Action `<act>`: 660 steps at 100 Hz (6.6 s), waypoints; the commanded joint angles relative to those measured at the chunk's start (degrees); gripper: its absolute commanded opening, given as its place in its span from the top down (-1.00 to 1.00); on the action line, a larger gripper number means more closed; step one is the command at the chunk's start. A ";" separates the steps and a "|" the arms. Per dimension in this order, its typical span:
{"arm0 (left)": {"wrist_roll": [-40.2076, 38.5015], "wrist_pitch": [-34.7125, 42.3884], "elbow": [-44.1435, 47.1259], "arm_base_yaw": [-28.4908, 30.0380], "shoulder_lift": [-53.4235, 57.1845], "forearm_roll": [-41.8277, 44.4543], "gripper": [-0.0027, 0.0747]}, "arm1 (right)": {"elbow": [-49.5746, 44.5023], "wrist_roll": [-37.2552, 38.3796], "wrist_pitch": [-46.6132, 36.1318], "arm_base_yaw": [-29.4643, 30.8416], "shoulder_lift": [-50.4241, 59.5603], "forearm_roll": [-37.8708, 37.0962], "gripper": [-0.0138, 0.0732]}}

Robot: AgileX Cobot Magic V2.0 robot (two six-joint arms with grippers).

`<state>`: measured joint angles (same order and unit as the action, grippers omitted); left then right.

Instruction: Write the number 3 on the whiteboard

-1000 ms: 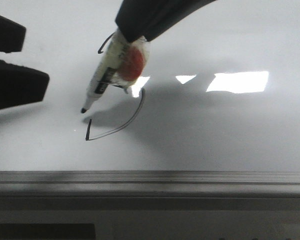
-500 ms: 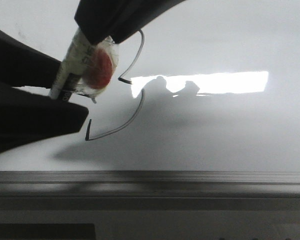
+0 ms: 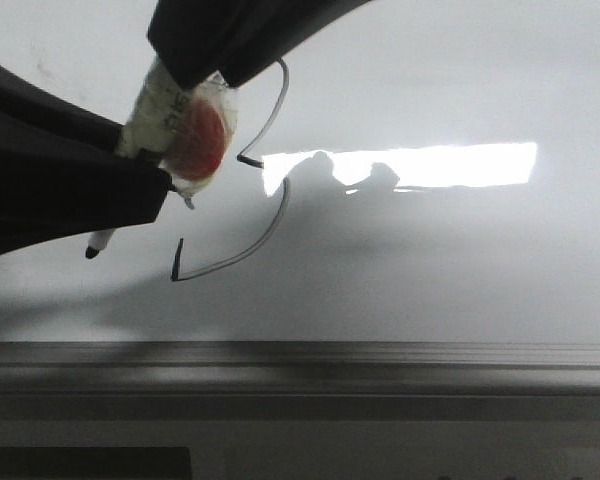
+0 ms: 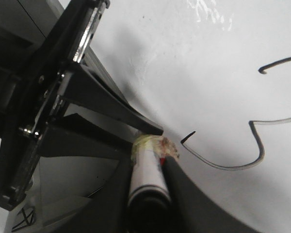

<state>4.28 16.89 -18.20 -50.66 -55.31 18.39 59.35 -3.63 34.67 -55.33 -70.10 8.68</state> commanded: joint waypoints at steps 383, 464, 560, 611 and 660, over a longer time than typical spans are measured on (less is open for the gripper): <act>6.20 -9.64 13.09 35.09 44.80 -15.55 0.98 | -37.74 -0.42 -19.36 2.85 65.42 -14.34 0.83; -6.56 -33.40 20.44 49.81 57.19 -16.46 0.98 | -37.74 -0.42 -19.36 2.85 65.42 -14.34 0.83; -6.65 -33.15 20.44 49.81 57.08 -16.48 0.98 | -37.74 -0.42 -19.36 2.85 65.42 -14.34 0.83; -6.65 -33.15 20.44 49.81 57.08 -16.48 0.98 | -37.86 0.17 -21.16 20.68 62.41 -13.88 0.83; -6.65 -33.15 20.44 49.81 57.08 -16.48 0.98 | -49.60 0.17 -33.13 55.90 62.74 -10.74 0.83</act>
<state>-1.86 -19.32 0.26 -1.06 0.27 1.74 11.63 -3.43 10.32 -1.03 -7.86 -3.36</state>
